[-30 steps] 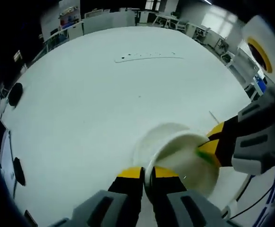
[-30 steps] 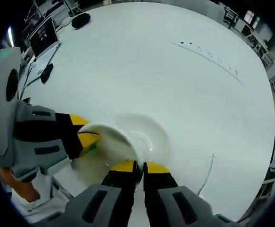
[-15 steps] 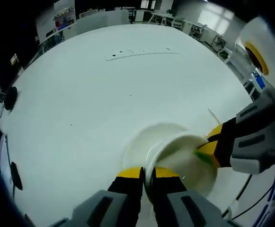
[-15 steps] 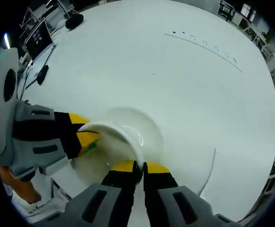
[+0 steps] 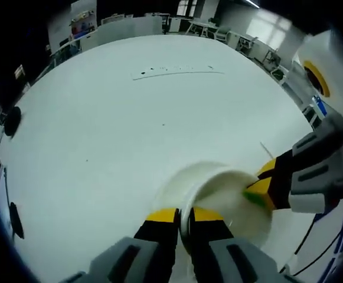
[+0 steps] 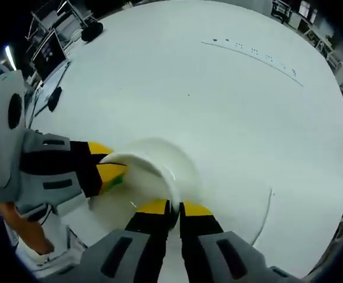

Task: Tidy tabletop coffee trays, cups and spoons，present forward

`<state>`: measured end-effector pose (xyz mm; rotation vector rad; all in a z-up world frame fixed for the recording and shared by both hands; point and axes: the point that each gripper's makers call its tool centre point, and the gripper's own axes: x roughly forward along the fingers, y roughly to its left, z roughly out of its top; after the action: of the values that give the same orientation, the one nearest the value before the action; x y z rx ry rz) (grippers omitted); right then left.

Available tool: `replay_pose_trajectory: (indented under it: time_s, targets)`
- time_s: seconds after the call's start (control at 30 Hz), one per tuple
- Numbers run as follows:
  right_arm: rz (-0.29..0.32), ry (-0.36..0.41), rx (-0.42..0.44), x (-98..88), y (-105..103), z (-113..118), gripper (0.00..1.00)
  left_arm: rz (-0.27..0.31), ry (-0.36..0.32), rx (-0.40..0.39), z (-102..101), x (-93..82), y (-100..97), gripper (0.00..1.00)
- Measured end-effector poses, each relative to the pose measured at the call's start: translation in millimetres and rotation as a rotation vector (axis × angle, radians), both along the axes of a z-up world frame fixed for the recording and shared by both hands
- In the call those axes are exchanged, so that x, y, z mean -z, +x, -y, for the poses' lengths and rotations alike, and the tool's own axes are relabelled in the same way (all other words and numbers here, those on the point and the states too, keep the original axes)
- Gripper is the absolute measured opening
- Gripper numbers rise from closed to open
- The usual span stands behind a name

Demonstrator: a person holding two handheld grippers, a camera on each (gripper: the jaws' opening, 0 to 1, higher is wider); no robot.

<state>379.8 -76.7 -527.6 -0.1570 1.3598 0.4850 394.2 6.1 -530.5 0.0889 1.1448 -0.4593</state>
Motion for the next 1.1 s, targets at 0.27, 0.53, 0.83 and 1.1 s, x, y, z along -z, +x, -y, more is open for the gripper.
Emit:
replay_pose_trajectory:
  time_s: [0.27,0.53,0.83,1.1]
  targets:
    - [0.089,0.043,-0.058,-0.2,0,-4,0.10,0.140,-0.018,0.102,6,-3.5,4.1,0.11]
    - [0.202,0.096,-0.114,-3.7,0,-7,0.12,0.213,-0.061,0.141,7,-8.2,0.6,0.12]
    - [0.361,0.239,-0.103,-34.1,5,-21,0.19,0.371,-0.124,0.227,8,-31.5,-2.8,0.15]
    - [0.535,0.312,-0.086,-66.3,5,-23,0.21,0.579,-0.214,0.178,-8,-77.7,1.3,0.20]
